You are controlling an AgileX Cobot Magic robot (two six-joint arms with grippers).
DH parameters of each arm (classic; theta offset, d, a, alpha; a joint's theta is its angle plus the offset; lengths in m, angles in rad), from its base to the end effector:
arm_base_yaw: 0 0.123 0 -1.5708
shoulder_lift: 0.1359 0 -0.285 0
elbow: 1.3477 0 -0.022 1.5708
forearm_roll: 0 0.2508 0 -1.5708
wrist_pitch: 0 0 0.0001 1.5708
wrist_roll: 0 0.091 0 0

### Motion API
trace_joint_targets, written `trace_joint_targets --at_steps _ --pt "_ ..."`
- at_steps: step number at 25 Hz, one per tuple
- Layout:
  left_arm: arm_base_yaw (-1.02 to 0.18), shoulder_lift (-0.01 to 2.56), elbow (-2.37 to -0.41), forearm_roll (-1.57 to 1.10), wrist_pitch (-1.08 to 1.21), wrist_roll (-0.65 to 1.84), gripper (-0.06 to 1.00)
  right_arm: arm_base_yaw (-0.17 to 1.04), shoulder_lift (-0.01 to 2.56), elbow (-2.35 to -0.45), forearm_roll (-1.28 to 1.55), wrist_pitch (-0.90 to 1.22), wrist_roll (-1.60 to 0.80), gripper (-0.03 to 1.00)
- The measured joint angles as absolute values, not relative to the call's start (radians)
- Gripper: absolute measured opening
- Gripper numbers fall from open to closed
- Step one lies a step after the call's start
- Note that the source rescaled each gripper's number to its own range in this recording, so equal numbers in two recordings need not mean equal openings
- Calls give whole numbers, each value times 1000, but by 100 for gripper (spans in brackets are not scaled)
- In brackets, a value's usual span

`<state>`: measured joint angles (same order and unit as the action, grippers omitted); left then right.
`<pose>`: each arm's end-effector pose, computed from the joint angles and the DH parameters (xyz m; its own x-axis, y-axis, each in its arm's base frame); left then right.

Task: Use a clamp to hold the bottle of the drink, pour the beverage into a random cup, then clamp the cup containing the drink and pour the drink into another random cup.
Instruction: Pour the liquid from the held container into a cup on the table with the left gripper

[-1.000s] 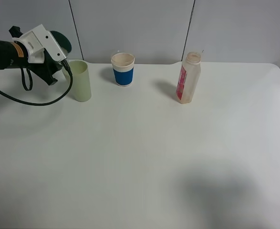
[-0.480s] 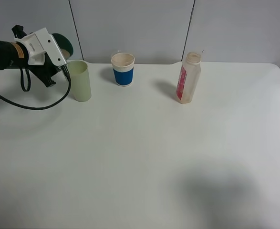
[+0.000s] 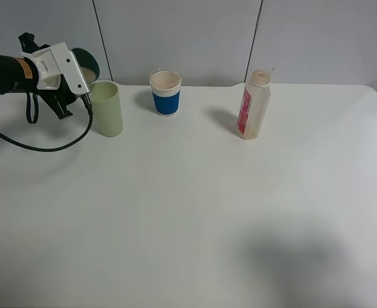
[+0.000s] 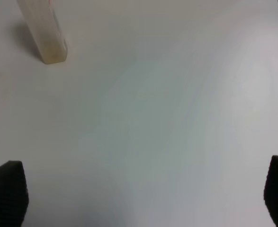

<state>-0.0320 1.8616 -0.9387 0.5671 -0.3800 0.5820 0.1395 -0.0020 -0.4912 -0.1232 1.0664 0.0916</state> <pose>0.3795 -0.0302 0.1675 -0.0303 0.8818 -0.4706 0.5290 0.4137 0.7410 -0.0033 -0.0104 0.2749 -0.4609 -0.0328 -0.8868 -0.0292 0.9993 -0.0217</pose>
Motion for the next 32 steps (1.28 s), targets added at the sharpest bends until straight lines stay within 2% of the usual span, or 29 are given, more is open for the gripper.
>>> trace_joint_targets --at_steps 32 --pt "-32 1862 -943 570 -340 712 0 139 -2 -491 -123 1066 92 100"
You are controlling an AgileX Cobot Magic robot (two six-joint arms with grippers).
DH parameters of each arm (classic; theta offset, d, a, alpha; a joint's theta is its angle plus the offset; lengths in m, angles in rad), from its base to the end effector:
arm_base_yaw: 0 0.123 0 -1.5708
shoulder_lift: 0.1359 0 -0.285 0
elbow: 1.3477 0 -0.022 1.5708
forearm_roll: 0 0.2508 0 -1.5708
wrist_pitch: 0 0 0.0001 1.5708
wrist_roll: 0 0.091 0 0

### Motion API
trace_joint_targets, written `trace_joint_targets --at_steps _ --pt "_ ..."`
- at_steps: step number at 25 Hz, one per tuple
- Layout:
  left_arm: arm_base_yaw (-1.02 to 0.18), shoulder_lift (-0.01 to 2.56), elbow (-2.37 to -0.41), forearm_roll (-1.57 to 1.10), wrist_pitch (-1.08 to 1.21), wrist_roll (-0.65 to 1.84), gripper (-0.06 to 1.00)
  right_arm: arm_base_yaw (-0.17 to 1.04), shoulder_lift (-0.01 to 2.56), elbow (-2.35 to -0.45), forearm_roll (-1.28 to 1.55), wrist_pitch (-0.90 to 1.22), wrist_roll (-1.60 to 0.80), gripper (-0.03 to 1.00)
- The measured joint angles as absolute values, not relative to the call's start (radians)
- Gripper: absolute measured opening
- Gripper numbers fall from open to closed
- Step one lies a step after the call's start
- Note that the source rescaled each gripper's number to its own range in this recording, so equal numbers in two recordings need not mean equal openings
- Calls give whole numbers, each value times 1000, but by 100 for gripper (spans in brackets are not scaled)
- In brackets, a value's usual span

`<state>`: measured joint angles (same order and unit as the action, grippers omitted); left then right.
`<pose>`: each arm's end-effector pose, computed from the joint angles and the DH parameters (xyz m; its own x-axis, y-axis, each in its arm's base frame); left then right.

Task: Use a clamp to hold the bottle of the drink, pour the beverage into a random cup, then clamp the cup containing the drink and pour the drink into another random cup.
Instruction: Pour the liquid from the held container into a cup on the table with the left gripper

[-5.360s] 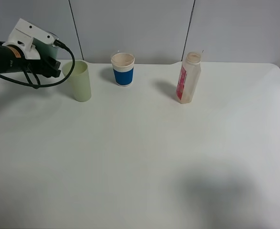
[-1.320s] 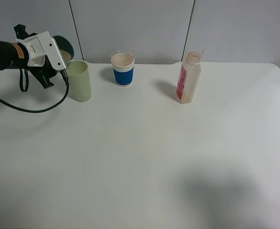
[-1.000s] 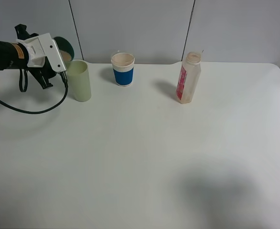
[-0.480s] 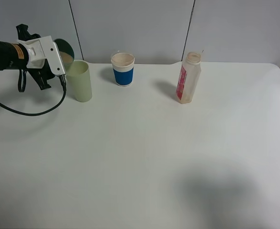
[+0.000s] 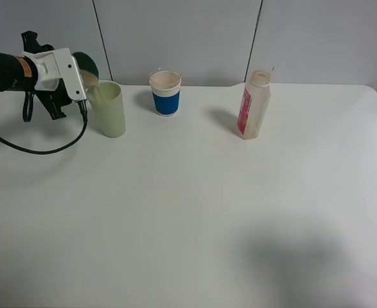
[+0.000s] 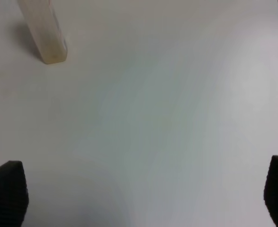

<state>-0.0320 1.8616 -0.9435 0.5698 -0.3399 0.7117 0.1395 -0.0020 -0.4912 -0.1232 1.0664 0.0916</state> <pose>0.3792 -0.0285 0.1658 0.0164 0.9350 -0.3542 0.5473 0.2881 0.7858 -0.0033 -0.0104 0.2749 -0.4609 -0.0328 -0.8868 -0.0292 0.9993 -0.0217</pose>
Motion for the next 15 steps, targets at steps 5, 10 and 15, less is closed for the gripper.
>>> trace_joint_targets --at_steps 5,10,15 --pt "-32 1862 -984 580 -310 713 0 139 -2 -491 -123 1066 92 100" --pt "-32 1862 -987 586 -307 713 0 139 -2 -491 -123 1066 92 100" --pt "-32 1862 -987 605 -303 713 0 139 -2 -491 -123 1066 92 100"
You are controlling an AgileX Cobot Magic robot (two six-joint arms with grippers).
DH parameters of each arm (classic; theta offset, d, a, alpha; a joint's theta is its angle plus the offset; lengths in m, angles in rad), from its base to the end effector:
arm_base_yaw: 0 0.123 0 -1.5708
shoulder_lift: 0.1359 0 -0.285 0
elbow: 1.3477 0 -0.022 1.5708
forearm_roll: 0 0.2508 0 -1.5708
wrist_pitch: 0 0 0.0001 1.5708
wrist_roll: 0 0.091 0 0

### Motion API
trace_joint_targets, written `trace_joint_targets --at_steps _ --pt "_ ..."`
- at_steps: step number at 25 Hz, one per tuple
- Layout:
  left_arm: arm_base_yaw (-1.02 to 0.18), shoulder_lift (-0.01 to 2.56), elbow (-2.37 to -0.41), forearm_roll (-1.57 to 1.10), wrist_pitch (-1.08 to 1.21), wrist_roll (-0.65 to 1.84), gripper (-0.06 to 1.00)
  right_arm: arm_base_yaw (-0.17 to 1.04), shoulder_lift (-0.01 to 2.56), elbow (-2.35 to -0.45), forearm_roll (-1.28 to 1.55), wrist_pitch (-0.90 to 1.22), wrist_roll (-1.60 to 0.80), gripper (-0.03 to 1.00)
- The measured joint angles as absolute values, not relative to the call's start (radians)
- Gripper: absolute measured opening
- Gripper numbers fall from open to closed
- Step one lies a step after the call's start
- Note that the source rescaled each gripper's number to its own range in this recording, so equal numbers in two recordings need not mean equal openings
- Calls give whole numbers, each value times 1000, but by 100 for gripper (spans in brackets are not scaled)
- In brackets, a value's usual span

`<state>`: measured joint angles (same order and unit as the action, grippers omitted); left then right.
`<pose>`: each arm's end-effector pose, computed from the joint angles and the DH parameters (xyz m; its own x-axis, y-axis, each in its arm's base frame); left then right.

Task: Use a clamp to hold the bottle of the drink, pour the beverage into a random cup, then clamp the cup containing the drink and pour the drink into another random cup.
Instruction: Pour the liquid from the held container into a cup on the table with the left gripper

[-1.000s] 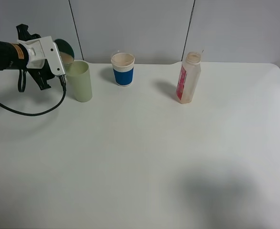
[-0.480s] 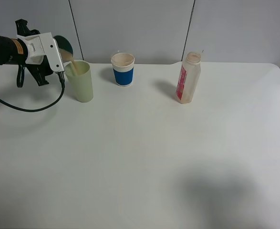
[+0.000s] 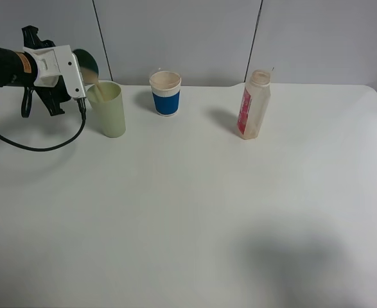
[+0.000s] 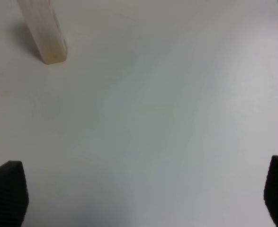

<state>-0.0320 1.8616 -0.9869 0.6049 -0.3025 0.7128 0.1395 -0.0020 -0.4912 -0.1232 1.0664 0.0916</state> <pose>0.3869 -0.0278 0.1744 0.0320 0.9481 -0.3165 0.5395 0.2502 0.8039 -0.0033 -0.0104 0.2749 -0.4609 -0.0328 -0.8868 -0.0292 0.9993 -0.0217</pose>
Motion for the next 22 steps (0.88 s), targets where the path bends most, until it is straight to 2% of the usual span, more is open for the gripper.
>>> trace_joint_targets --at_steps 22 --pt "-32 1862 -987 619 -297 807 0 139 -2 -491 -123 1066 92 100"
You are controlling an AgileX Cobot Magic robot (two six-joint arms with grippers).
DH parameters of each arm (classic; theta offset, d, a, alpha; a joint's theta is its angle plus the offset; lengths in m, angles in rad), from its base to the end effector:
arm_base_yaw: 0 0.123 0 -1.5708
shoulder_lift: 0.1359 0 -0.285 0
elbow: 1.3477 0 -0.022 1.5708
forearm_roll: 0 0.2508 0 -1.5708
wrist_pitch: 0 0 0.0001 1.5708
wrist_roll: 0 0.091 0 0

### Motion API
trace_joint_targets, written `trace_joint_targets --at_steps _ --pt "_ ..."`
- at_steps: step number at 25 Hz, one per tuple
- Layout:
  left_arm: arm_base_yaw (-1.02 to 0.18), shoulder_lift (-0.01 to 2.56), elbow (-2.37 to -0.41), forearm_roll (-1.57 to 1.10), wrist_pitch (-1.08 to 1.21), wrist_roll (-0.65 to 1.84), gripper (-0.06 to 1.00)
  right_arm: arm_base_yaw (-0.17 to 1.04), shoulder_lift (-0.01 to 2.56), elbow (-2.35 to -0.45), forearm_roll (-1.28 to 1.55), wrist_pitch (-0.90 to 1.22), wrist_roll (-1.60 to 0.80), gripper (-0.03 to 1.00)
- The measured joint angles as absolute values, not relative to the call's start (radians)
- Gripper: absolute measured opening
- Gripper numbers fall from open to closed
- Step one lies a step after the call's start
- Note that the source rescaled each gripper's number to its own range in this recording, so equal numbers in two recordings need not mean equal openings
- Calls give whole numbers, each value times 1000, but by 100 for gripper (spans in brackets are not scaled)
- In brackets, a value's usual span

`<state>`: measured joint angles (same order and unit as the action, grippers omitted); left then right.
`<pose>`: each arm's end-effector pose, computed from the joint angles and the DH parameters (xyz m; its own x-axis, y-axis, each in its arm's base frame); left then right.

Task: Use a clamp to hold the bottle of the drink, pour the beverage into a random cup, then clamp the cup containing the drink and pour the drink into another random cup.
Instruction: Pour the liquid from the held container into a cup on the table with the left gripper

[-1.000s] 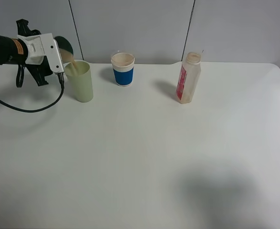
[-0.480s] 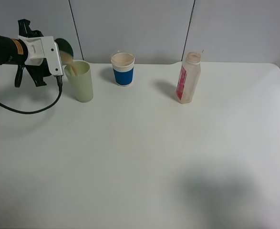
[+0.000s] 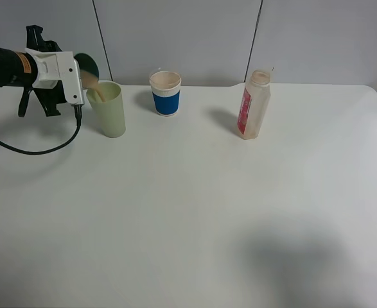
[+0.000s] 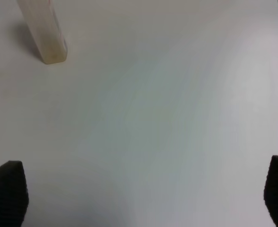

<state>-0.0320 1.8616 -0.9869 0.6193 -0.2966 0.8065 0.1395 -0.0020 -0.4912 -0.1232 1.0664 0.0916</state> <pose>0.3865 -0.0278 0.1738 0.0888 0.9696 -0.2279 0.5390 0.1456 0.8296 -0.0033 -0.0104 0.2749 -0.4609 -0.0328 -0.8868 -0.0292 0.9993 -0.0217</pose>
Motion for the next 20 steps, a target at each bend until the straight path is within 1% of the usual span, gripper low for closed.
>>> trace_joint_targets --at_steps 20 --pt "-32 1851 -1020 620 -280 844 0 139 -2 -491 -123 1066 92 100"
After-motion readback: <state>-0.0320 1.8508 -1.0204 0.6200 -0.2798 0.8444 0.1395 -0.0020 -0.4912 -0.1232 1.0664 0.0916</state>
